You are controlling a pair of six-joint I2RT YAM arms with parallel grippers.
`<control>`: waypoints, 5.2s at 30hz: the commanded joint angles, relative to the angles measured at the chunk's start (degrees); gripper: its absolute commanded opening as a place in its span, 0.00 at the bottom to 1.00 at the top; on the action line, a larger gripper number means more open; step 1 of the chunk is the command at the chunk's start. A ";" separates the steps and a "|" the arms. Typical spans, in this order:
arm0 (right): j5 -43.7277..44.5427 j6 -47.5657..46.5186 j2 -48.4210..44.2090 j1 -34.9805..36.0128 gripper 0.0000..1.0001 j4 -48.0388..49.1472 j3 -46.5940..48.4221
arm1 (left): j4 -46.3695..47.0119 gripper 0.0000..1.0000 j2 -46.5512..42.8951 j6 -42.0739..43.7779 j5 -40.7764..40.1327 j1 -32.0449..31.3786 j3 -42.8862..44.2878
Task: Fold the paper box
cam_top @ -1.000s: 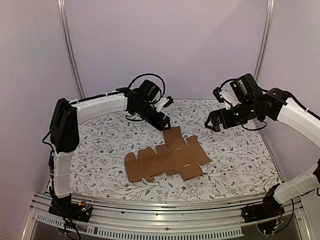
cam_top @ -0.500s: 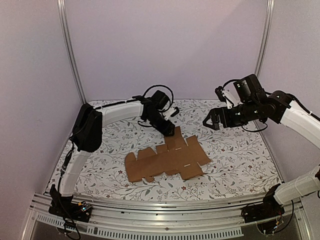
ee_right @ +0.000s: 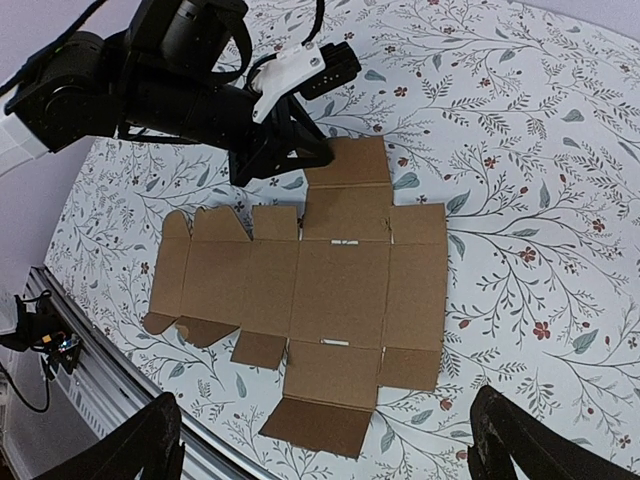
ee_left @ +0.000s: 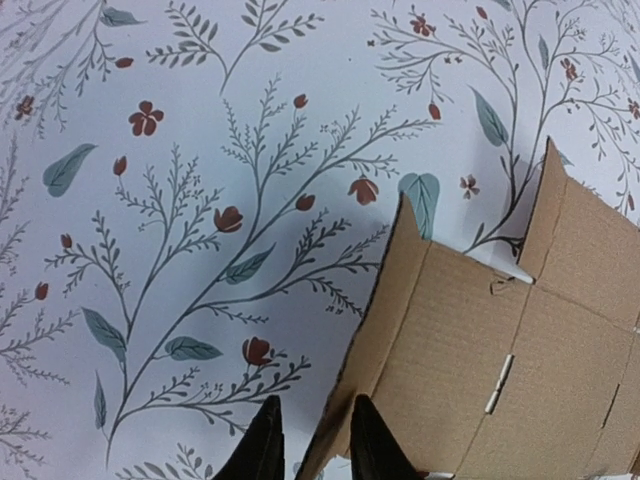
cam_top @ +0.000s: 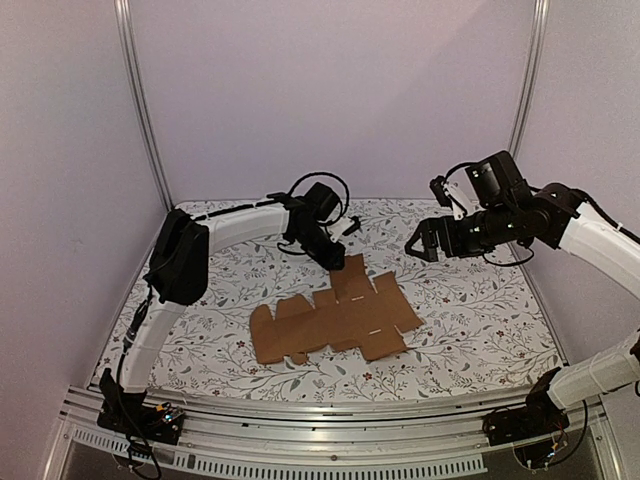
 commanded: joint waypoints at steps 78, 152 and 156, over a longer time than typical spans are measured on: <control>-33.40 -22.39 32.71 -18.03 0.15 4.31 2.70 | 54.11 0.00 -35.12 -13.65 18.64 5.70 -58.81; 8.19 -16.90 28.86 6.69 0.00 5.74 12.55 | 23.11 0.00 -26.81 -20.78 19.99 0.27 -31.39; 7.26 -15.56 29.05 6.75 0.00 6.13 12.60 | 23.39 0.00 -26.48 -20.81 21.21 -0.71 -30.93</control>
